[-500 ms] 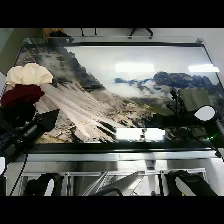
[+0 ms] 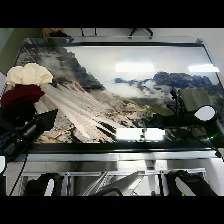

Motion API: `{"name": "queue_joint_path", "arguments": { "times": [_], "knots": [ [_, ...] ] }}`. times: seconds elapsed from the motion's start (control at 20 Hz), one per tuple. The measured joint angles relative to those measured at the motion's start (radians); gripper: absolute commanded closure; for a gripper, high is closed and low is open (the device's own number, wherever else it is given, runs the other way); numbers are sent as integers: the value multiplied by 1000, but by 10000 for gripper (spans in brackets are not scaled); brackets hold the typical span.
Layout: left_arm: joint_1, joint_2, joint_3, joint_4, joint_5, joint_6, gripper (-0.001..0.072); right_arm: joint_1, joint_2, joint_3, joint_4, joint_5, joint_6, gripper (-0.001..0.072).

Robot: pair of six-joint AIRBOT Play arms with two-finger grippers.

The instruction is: Fold the shirts.

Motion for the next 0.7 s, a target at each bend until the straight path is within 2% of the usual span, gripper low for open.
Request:
{"name": "queue_joint_path", "arguments": {
  "times": [0.05, 0.1, 0.15, 0.2, 0.4, 0.7],
  "knots": [
    [13, -30, 35, 48, 0, 3, 690, 0, 0, 0, 0, 0, 0, 688],
    [33, -76, 89, 113, -2, 5, 515, 0, 0, 0, 0, 0, 0, 688],
    [58, -135, 156, 180, -5, 8, 107, 0, 0, 0, 0, 0, 0, 688],
    [91, -210, 243, 251, -10, 11, 11, 0, 0, 0, 0, 0, 0, 688],
    [233, -593, 647, 408, -37, 26, 11, 0, 0, 0, 0, 0, 0, 688],
    [303, -1268, 1231, 491, -63, 187, 11, 0, 0, 0, 0, -2, 0, 688]
  ]
}}
